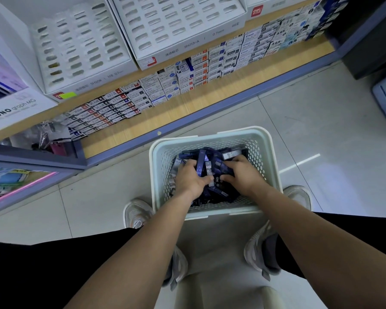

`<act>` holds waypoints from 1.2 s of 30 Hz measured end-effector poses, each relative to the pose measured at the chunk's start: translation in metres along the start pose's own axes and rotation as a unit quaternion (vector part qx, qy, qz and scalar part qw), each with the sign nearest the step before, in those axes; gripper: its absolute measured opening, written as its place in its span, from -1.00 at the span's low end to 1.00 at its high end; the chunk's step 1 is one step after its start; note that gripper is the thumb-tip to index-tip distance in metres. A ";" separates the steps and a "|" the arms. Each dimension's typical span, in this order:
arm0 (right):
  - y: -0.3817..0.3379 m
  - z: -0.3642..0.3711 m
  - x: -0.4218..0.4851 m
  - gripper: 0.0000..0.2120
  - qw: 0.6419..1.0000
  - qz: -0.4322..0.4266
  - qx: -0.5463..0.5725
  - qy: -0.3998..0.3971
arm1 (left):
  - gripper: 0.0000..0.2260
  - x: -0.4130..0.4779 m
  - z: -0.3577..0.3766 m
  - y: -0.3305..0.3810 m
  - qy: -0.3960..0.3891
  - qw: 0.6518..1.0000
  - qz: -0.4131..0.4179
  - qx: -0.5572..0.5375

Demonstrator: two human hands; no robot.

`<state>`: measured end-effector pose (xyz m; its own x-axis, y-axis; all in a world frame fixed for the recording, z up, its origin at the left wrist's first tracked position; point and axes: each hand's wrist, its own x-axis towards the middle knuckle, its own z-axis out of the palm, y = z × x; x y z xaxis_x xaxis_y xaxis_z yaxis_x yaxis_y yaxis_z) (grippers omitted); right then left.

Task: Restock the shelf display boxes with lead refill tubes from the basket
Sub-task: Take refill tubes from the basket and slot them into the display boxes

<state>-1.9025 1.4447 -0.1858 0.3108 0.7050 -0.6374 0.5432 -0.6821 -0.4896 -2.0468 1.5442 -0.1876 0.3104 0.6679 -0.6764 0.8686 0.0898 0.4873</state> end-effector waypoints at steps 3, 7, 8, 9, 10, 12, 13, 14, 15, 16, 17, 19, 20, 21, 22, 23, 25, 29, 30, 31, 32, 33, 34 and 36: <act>0.001 0.000 0.001 -0.76 0.999 -0.010 0.025 0.025 | -0.51 0.003 0.001 -0.002 0.013 0.999 -0.006 -0.032; -0.001 0.001 0.000 -0.85 0.994 0.010 0.098 0.055 | -0.50 0.003 -0.002 -0.004 -0.006 0.994 -0.032 -0.102; -0.002 0.002 -0.001 -0.86 0.990 0.017 0.128 0.060 | -0.50 0.000 -0.003 -0.002 -0.016 0.994 -0.034 -0.102; -0.002 0.003 -0.001 -0.86 0.987 0.021 0.149 0.064 | -0.47 0.000 -0.001 -0.003 -0.017 0.995 -0.030 -0.094; -0.002 0.004 -0.001 -0.86 0.985 0.022 0.157 0.066 | -0.40 -0.001 0.000 -0.002 -0.016 0.996 -0.026 -0.078; -0.002 0.004 0.001 -0.83 0.986 0.022 0.152 0.064 | -0.39 0.000 0.001 -0.003 -0.010 0.998 -0.008 -0.059; -0.003 0.004 0.001 -0.81 0.988 0.022 0.143 0.062 | -0.43 -0.001 0.002 -0.002 -0.012 0.999 0.000 -0.051; -0.004 0.004 0.001 -0.79 0.989 0.016 0.137 0.061 | -0.47 0.000 0.001 -0.002 -0.014 0.999 0.006 -0.047; -0.006 0.004 0.001 -0.79 0.989 0.010 0.136 0.061 | -0.51 0.001 0.002 -0.002 -0.016 0.999 0.008 -0.046; -0.007 0.004 0.001 -0.78 0.988 0.006 0.140 0.062 | -0.56 0.003 0.003 -0.002 -0.017 0.999 0.009 -0.049; -0.008 0.004 0.000 -0.78 0.986 0.007 0.151 0.063 | -0.59 0.002 0.003 0.000 -0.023 0.998 0.004 -0.055; -0.005 0.004 0.001 -0.76 0.978 0.014 0.198 0.064 | -0.49 0.001 0.006 0.002 -0.021 0.997 0.000 -0.071; -0.003 0.003 0.001 -0.77 0.972 0.016 0.225 0.060 | -0.41 0.001 0.007 0.002 -0.018 0.997 -0.008 -0.074; -0.001 0.002 0.002 -0.78 0.968 0.016 0.245 0.056 | -0.36 0.001 0.009 0.002 -0.012 0.997 -0.011 -0.080; -0.001 0.001 0.002 -0.79 0.965 0.016 0.257 0.052 | -0.36 0.002 0.011 0.002 -0.006 0.996 -0.014 -0.087; -0.001 0.001 0.002 -0.80 0.962 0.015 0.267 0.048 | -0.40 0.000 0.013 0.004 0.001 0.996 -0.010 -0.090; -0.003 0.001 0.001 -0.75 0.958 0.011 0.283 0.046 | -0.49 0.000 0.018 0.005 0.009 0.994 -0.005 -0.106; -0.006 0.003 0.000 -0.68 0.952 0.012 0.302 0.042 | -0.44 -0.006 0.021 0.008 0.021 0.987 -0.011 -0.159; -0.006 0.003 -0.001 -0.69 0.950 0.012 0.310 0.037 | -0.39 -0.008 0.020 0.009 0.018 0.985 -0.025 -0.172; -0.006 0.003 -0.001 -0.69 0.948 0.011 0.317 0.034 | -0.39 -0.008 0.020 0.009 0.015 0.983 -0.033 -0.180; -0.007 0.003 -0.001 -0.71 0.946 0.009 0.323 0.031 | -0.44 -0.008 0.020 0.008 0.007 0.982 -0.034 -0.186; -0.008 0.003 -0.001 -0.73 0.945 0.006 0.325 0.028 | -0.55 -0.007 0.020 0.008 0.005 0.980 -0.030 -0.195; -0.008 0.003 -0.001 -0.75 0.946 0.002 0.324 0.026 | -0.61 -0.007 0.019 0.009 0.004 0.977 -0.031 -0.209; -0.009 0.004 -0.002 -0.78 0.944 -0.003 0.329 0.020 | -0.54 -0.009 0.017 0.010 -0.009 0.969 -0.037 -0.243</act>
<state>-1.9111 1.4493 -0.1823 0.3464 0.7064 -0.6173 -0.0534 -0.6421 -0.7648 -2.0342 1.5269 -0.1861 0.2643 0.6339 -0.7268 0.6060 0.4772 0.6365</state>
